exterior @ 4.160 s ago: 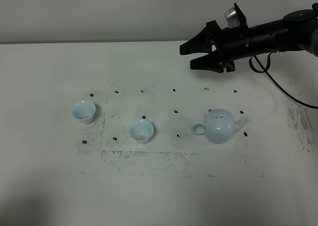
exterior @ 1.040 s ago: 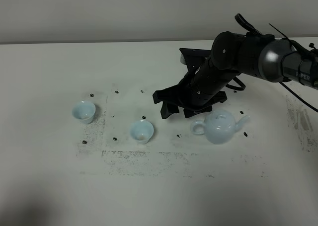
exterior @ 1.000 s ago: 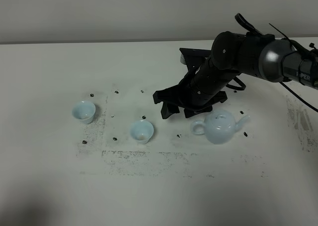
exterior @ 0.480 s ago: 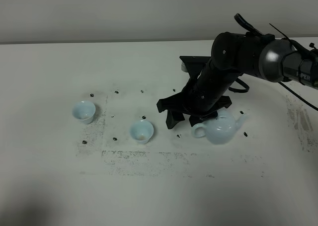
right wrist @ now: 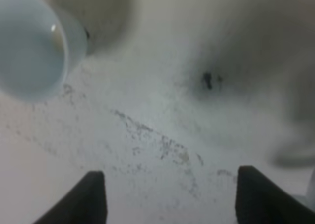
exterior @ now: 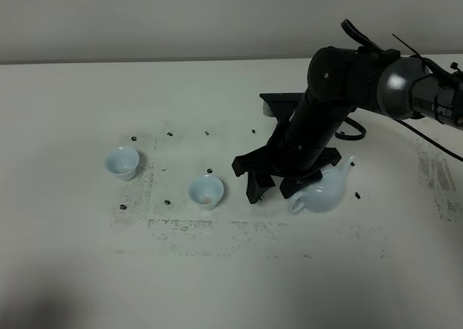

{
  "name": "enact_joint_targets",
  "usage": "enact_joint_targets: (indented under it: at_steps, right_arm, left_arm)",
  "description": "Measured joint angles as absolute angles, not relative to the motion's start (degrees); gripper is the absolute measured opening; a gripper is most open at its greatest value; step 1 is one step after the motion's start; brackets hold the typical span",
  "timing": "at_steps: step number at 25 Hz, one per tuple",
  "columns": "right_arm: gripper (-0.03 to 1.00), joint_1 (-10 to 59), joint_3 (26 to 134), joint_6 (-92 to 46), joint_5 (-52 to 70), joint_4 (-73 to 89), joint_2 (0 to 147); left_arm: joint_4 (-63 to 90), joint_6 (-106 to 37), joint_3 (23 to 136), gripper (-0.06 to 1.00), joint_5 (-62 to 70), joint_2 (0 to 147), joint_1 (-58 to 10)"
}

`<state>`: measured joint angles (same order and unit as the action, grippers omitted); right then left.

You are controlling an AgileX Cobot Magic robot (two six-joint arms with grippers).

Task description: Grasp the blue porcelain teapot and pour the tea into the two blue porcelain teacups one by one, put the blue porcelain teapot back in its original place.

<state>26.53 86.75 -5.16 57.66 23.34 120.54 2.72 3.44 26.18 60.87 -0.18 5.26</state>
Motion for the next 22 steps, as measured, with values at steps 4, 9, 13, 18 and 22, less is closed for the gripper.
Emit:
enact_joint_targets:
  at_steps: [4,9,13,18,22]
  right_arm:
    - [0.54,26.53,86.75,-6.1,59.68,23.34,120.54]
    - [0.54,26.53,86.75,-7.52,62.53,23.34,120.54]
    - [0.54,26.53,86.75,-8.4,65.03,23.34,120.54]
    - [0.54,26.53,86.75,-9.84,67.16,23.31,120.54]
    - [0.54,26.53,86.75,-10.45,68.66,22.42,120.54]
  left_arm:
    - [2.72,3.44,26.18,0.72,60.87,-0.18,5.26]
    - [2.72,3.44,26.18,0.72,60.87,-0.18,5.26]
    - [2.72,3.44,26.18,0.72,60.87,-0.18,5.26]
    - [2.72,3.44,26.18,0.72,60.87,-0.18,5.26]
    - [2.72,3.44,26.18,0.72,60.87,-0.18,5.26]
